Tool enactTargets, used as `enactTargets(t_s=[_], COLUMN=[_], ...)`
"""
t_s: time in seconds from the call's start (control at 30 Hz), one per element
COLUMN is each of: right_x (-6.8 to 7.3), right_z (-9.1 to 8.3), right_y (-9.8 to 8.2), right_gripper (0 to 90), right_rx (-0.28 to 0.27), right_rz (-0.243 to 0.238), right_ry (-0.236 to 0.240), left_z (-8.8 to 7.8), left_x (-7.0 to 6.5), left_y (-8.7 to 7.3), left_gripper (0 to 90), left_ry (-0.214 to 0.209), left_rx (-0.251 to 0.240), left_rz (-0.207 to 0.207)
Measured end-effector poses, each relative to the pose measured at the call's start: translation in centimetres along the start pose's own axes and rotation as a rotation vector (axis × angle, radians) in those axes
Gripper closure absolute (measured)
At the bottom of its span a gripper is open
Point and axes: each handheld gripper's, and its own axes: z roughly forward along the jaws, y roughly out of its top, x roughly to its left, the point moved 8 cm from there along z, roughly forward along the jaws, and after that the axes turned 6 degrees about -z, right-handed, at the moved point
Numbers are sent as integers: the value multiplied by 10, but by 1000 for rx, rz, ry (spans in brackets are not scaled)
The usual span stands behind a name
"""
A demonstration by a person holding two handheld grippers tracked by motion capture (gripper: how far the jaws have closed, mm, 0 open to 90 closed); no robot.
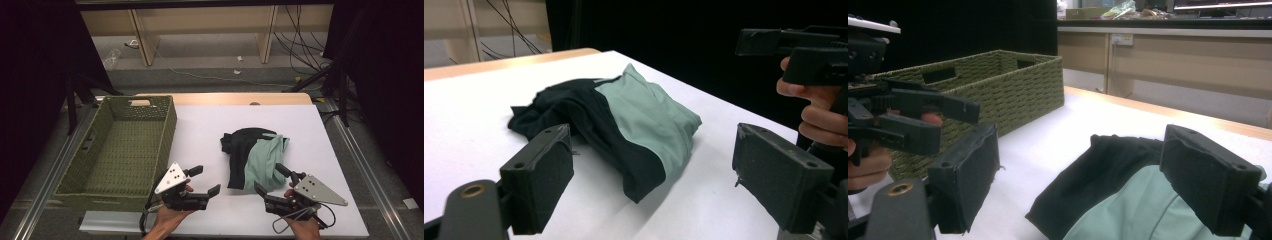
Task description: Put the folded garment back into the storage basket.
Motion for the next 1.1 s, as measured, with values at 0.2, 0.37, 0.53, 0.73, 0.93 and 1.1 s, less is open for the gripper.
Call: enactTargets(t_s=[0.2,0.37,0.53,0.73,0.93,1.1], right_x=[-1,-1,-1,-2,-2,-3], right_z=[0,0,0,0,-1,0], right_y=[0,0,-1,-1,-1,-1], right_gripper=[169,169,169,170,171,172], right_rx=[0,-3,4,3,3,0], right_rz=[2,2,8,8,8,9], right_ry=[-3,-4,-7,-8,-10,-10], left_z=[9,18,28,38,49,58], left_x=[2,4,7,14,19,21], left_y=[-2,-2,-5,-6,-6,-8], left_gripper=[159,159,162,167,167,166], left_ry=[-8,-19,-41,-40,-48,-56], left_rx=[33,53,104,156,203,248], left_rz=[-20,-62,-126,-207,-272,-315])
